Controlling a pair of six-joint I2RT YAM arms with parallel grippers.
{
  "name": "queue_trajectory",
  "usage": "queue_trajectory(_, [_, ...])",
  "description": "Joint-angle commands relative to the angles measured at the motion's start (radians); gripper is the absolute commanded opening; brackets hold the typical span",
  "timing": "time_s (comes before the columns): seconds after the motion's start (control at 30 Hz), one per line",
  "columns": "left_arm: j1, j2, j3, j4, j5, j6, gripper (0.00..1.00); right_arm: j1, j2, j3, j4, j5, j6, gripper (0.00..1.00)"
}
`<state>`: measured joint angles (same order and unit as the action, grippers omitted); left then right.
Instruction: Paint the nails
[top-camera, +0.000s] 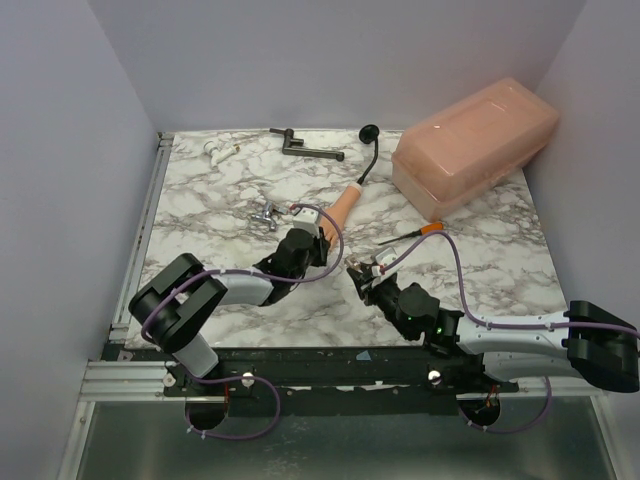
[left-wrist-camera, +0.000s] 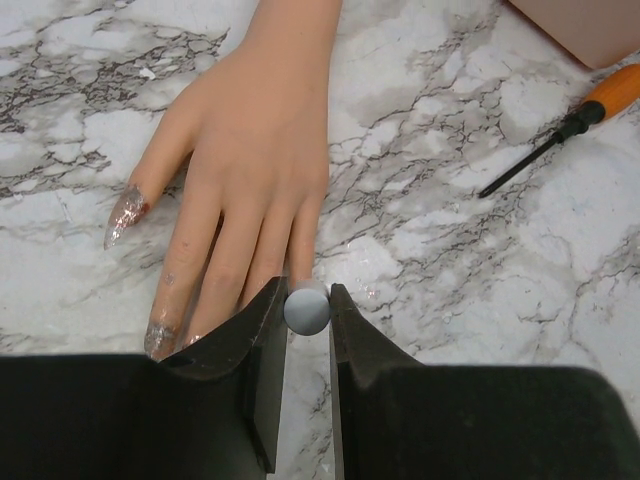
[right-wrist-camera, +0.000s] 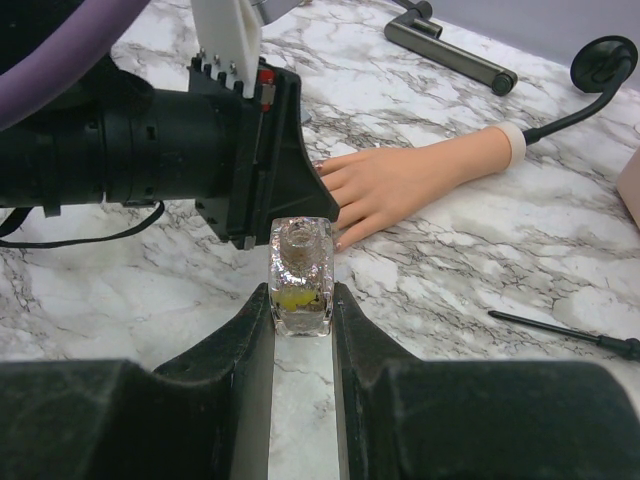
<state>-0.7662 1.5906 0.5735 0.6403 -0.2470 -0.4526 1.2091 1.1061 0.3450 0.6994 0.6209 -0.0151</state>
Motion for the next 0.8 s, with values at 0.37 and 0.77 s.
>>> queue_trajectory(0.37, [-0.005, 0.051, 0.079, -0.101, -0.041, -0.004, 0.0, -0.003, -0.007, 0.025, 0.001, 0.032, 0.012, 0.01])
queue_trajectory(0.77, [-0.019, 0.072, 0.105, -0.165, -0.041, -0.031, 0.0, -0.003, -0.016, 0.018, 0.005, 0.031, 0.012, 0.01])
